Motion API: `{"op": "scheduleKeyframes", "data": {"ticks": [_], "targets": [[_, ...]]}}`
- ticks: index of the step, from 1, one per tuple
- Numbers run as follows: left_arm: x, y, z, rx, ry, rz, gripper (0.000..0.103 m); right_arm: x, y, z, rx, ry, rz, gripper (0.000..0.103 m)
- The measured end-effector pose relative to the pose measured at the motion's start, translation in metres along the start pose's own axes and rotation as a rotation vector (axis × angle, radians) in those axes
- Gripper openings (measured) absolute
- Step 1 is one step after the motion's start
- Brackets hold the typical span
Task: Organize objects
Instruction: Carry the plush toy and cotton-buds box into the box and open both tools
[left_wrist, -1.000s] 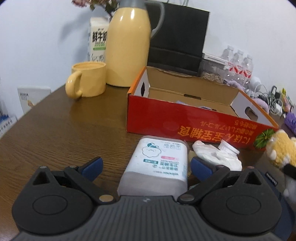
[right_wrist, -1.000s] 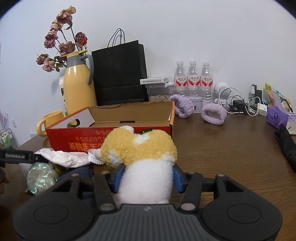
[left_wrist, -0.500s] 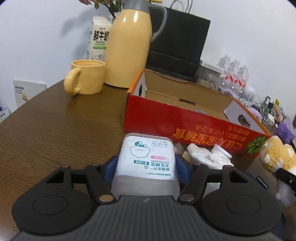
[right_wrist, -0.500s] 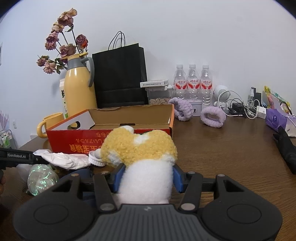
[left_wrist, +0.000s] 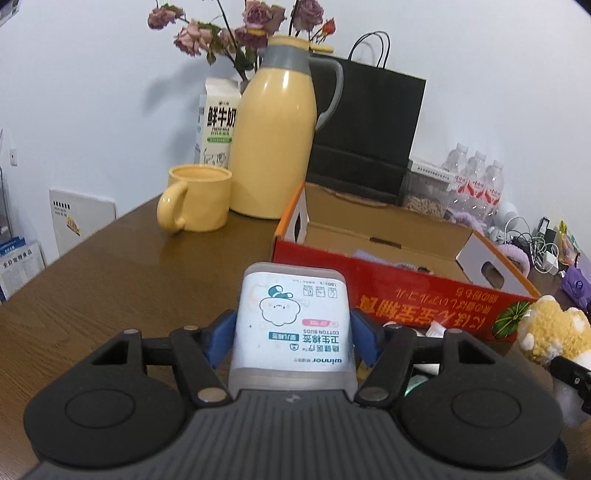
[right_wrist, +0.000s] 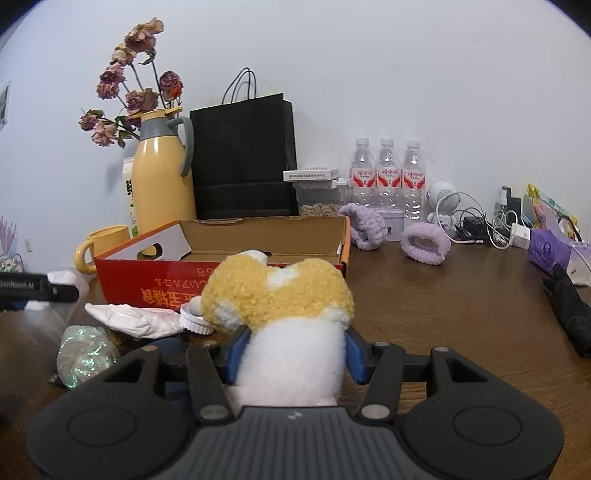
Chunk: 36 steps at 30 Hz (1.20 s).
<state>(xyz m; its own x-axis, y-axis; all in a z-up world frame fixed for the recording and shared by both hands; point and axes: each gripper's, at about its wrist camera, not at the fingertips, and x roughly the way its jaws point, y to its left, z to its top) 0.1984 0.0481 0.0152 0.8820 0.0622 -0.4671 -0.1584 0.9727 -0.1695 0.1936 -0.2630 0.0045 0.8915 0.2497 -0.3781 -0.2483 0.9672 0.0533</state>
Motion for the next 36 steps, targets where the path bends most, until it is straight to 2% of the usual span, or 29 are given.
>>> {"op": "scheduleKeyframes", "data": {"ticks": [10,19,28,36], "targets": [[-0.007,-0.027,0.039,0.053,-0.068,-0.067,0.067,0.002,0.011,0.037,0.0,-0.061,0.064,0.052],[0.024,-0.054,0.078,0.08,-0.092,-0.103,0.067,0.039,0.02,0.085,-0.017,-0.079,0.097,0.052],[0.079,-0.071,0.102,0.102,-0.062,-0.104,0.067,0.109,0.016,0.118,-0.033,-0.006,0.101,0.052],[0.131,-0.068,0.112,0.124,0.009,-0.076,0.067,0.175,0.014,0.121,-0.051,0.087,0.069,0.052]]}}
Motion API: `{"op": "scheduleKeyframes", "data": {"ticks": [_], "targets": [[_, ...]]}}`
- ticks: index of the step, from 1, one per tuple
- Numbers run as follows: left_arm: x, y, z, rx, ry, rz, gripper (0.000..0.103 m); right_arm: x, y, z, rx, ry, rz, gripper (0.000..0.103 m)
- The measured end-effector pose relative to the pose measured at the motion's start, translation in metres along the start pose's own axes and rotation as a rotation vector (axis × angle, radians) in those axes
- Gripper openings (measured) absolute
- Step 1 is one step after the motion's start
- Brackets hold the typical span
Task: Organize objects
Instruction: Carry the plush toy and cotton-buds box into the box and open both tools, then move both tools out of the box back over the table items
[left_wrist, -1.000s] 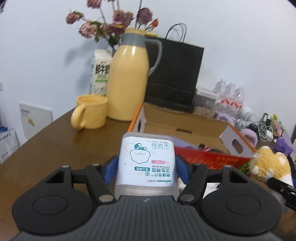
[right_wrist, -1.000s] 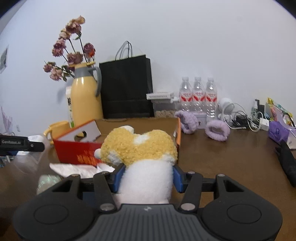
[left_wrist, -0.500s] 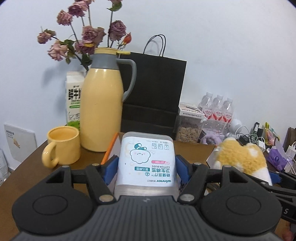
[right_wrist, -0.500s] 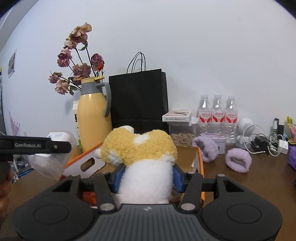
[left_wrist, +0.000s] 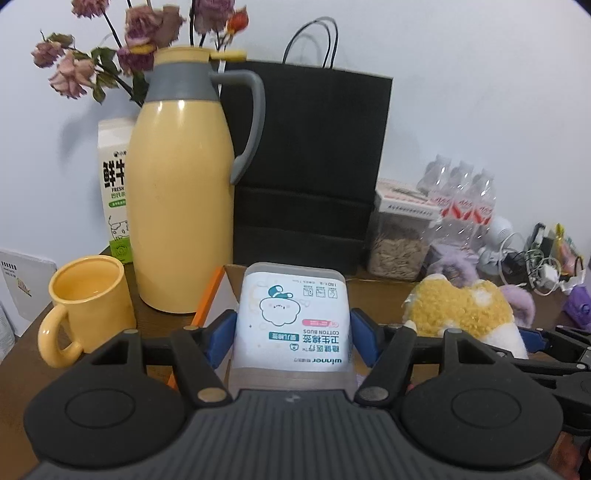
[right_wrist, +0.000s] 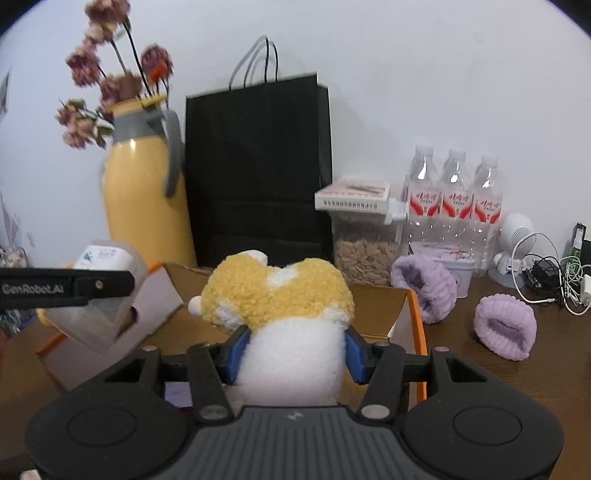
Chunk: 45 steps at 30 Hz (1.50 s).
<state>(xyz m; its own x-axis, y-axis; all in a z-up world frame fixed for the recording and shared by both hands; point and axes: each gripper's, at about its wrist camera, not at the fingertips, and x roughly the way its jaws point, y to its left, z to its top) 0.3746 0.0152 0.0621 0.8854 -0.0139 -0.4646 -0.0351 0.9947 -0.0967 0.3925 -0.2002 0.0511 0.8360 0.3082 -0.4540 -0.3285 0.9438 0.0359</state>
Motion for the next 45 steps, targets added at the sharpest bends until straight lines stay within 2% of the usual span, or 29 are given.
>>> {"op": "scheduleKeyframes", "data": {"ticks": [9,12,14,15,16,17,18,31,45], "targets": [[0.032,0.0,-0.004,0.052,0.04,0.018,0.067,0.027,-0.01,-0.005,-0.012,0.053,-0.04,0.052],[0.032,-0.002,-0.006,0.058,0.041,0.012,0.07,0.029,-0.011,-0.007,-0.015,0.074,-0.041,0.055],[0.03,-0.002,-0.006,0.057,0.021,0.015,0.091,0.028,-0.01,-0.008,-0.012,0.079,-0.033,0.06],[0.029,-0.001,-0.006,0.049,0.004,0.015,0.103,0.027,-0.01,-0.008,-0.016,0.079,-0.03,0.073],[0.026,-0.001,-0.006,0.038,-0.02,0.014,0.103,0.025,-0.009,-0.008,-0.018,0.077,-0.027,0.093],[0.025,0.0,-0.006,0.031,-0.026,0.014,0.103,0.024,-0.009,-0.007,-0.018,0.07,-0.022,0.1],[0.025,0.0,-0.005,0.027,-0.025,0.011,0.103,0.022,-0.008,-0.007,-0.017,0.059,-0.019,0.103],[0.02,0.0,-0.004,0.019,-0.039,0.018,0.103,0.012,-0.004,-0.003,-0.021,0.023,-0.024,0.103],[-0.042,-0.002,-0.001,0.034,-0.143,0.003,0.103,-0.032,0.008,-0.002,-0.056,-0.06,-0.05,0.103]]}}
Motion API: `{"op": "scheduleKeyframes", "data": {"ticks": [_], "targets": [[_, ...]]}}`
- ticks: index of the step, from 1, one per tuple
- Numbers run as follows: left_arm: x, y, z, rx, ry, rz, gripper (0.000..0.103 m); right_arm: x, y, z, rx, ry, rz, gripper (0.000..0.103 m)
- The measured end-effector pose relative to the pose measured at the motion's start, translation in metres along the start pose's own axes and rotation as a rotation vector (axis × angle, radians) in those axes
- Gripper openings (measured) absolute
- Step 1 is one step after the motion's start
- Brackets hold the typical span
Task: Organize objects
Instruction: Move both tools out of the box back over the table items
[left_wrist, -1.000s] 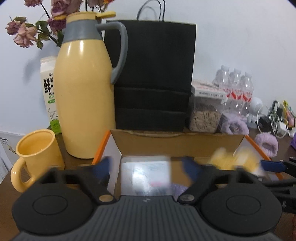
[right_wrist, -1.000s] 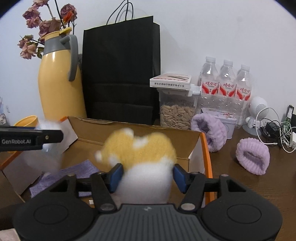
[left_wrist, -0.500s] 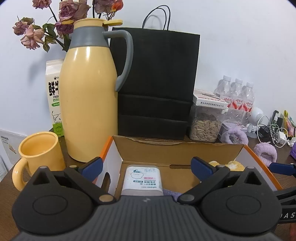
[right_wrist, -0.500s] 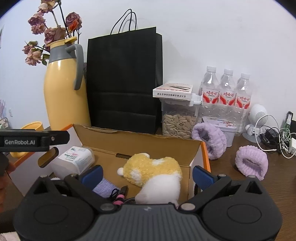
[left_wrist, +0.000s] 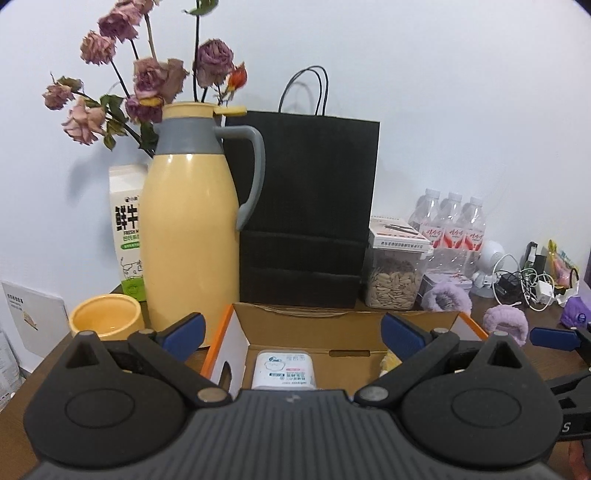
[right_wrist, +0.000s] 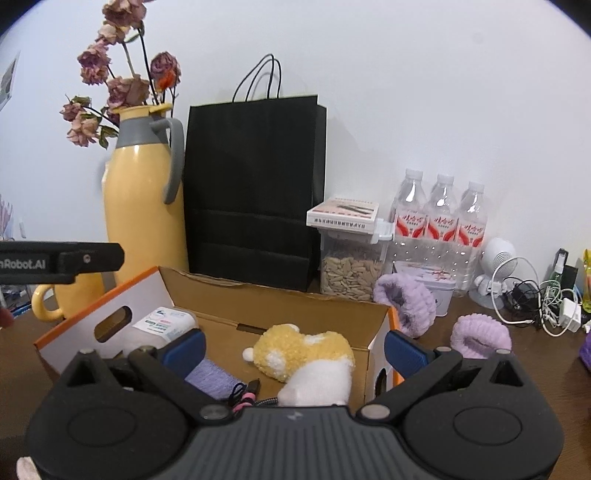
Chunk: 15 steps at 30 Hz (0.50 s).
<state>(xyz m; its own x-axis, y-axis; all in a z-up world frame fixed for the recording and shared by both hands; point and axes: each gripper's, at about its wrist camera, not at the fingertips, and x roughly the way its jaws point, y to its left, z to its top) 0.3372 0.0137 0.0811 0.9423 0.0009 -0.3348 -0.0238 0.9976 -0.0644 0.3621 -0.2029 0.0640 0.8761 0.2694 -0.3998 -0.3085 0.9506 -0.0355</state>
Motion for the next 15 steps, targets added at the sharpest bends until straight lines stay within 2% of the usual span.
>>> {"op": "scheduleKeyframes", "data": {"ticks": [15], "targets": [[-0.085,0.013,-0.018,0.002,0.013,0.03,0.103,-0.086,0.015,-0.016,-0.01,-0.038,-0.015,0.103]]}}
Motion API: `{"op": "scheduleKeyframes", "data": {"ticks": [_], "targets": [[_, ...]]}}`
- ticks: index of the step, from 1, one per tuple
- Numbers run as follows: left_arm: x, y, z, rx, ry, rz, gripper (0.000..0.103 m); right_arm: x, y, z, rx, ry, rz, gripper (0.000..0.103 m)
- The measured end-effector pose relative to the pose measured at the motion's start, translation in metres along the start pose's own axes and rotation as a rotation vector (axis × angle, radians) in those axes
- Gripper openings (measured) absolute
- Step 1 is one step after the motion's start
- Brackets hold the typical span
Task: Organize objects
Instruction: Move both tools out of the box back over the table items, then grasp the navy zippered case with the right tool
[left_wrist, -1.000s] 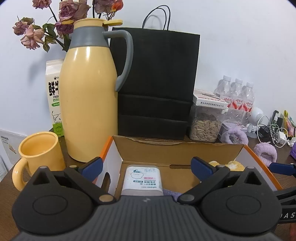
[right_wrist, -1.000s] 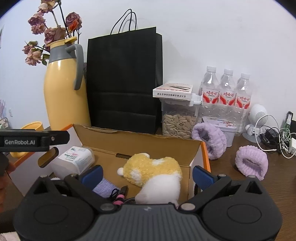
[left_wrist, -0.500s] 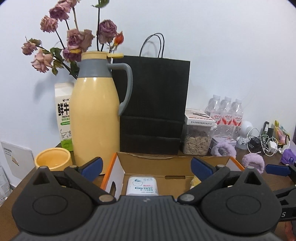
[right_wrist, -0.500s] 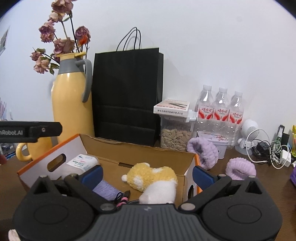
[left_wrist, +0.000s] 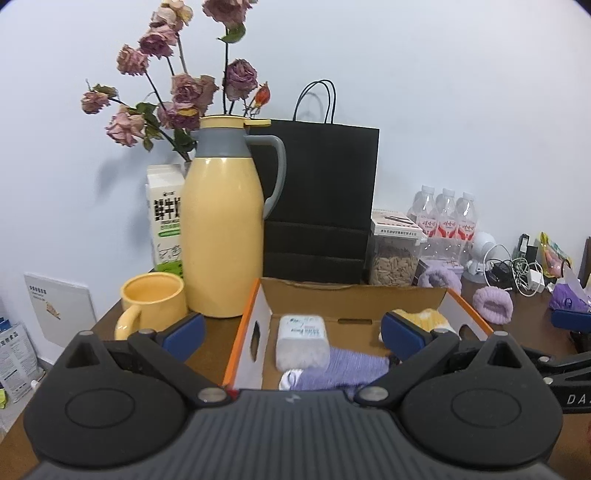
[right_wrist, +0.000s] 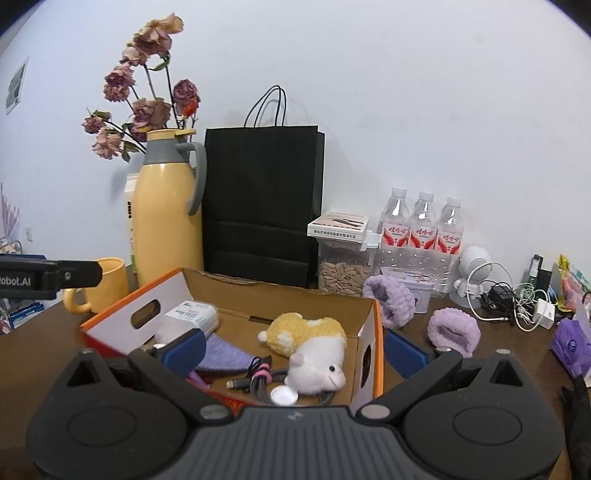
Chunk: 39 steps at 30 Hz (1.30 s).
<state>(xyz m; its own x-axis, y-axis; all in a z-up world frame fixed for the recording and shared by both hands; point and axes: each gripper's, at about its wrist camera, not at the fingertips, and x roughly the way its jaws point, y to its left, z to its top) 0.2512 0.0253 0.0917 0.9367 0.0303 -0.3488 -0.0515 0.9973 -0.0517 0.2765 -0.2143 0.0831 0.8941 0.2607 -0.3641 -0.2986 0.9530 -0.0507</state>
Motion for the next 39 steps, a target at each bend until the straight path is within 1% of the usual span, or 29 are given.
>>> {"op": "scheduleKeyframes", "data": {"ticks": [10,15,20,28,31,35,38,39], "targets": [[-0.056,0.006,-0.022,0.012,0.013,0.022,0.103,-0.057,0.013,-0.023,-0.001,0.0,0.009,0.103],[-0.074,0.006,-0.039,0.031,0.04,0.032,0.103,-0.077,0.017,-0.039,0.0,0.016,0.017,0.103],[-0.084,0.005,-0.057,0.044,0.076,0.045,0.103,-0.09,0.02,-0.059,-0.004,0.052,0.032,0.103],[-0.089,0.007,-0.089,0.033,0.152,0.054,0.103,-0.087,0.034,-0.094,-0.037,0.163,0.078,0.103],[-0.089,0.01,-0.098,0.022,0.175,0.056,0.103,-0.078,0.042,-0.104,-0.057,0.207,0.109,0.103],[-0.091,0.014,-0.106,0.008,0.195,0.062,0.103,-0.061,0.049,-0.112,-0.074,0.263,0.118,0.103],[-0.092,0.017,-0.109,-0.001,0.204,0.069,0.103,-0.051,0.053,-0.116,-0.074,0.286,0.143,0.103],[-0.092,0.018,-0.109,-0.004,0.206,0.069,0.103,-0.048,0.054,-0.117,-0.074,0.288,0.148,0.101]]}}
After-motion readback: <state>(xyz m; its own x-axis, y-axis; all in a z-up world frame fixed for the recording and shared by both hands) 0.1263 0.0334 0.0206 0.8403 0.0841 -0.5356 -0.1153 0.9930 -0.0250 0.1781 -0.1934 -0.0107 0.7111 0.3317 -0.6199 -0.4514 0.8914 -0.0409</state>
